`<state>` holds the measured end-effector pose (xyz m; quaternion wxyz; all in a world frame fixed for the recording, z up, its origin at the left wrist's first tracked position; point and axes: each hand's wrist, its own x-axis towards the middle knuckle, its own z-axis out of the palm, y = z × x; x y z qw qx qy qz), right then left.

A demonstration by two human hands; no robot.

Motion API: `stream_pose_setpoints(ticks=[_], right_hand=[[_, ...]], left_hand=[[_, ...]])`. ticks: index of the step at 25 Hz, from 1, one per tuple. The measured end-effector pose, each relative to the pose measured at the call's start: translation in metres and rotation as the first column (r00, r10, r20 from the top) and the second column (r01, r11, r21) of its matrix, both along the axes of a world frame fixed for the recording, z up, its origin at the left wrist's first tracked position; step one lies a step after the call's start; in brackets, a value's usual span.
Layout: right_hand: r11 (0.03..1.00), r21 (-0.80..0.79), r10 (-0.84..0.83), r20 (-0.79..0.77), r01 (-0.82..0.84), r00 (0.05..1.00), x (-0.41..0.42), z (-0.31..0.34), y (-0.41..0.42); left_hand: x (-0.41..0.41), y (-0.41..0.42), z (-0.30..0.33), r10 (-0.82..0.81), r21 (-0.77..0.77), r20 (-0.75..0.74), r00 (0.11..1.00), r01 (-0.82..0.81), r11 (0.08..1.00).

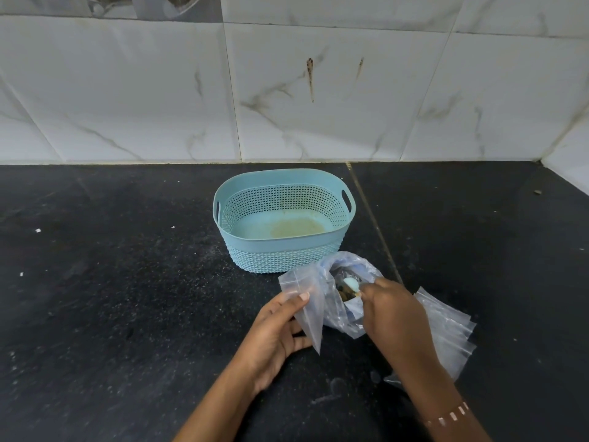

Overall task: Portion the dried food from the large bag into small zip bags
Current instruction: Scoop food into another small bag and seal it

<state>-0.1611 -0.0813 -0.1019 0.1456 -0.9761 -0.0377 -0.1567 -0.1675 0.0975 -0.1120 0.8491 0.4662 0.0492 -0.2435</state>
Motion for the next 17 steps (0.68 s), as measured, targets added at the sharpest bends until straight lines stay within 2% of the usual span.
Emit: stream_pose_setpoints(ticks=[3, 6, 8, 14, 17], right_hand=[[0.993, 0.118, 0.018, -0.028, -0.014, 0.999, -0.0029, 0.0001, 0.0001], [0.993, 0.111, -0.028, -0.070, 0.036, 0.997, -0.0010, 0.0031, -0.0016], [0.984, 0.169, -0.029, -0.138, 0.052, 0.990, -0.0013, 0.0057, 0.0010], [0.893, 0.417, -0.061, -0.257, 0.168, 0.965, -0.0021, 0.0082, 0.0080], [0.869, 0.451, -0.050, -0.333, 0.205, 0.942, 0.0019, 0.0064, 0.0055]], left_hand=[[0.0004, 0.0011, -0.0002, 0.016, -0.001, -0.010, 1.000, -0.016, 1.000], [-0.0004, 0.0005, -0.0015, 0.023, -0.007, -0.010, 1.000, -0.023, 1.000], [-0.0002, 0.0005, -0.0029, 0.038, -0.025, -0.009, 0.999, -0.038, 0.999], [0.0060, -0.0001, -0.0039, 0.071, -0.067, 0.034, 0.997, -0.068, 0.995], [0.0090, -0.0053, -0.0015, 0.075, -0.110, 0.055, 0.996, -0.069, 0.992]])
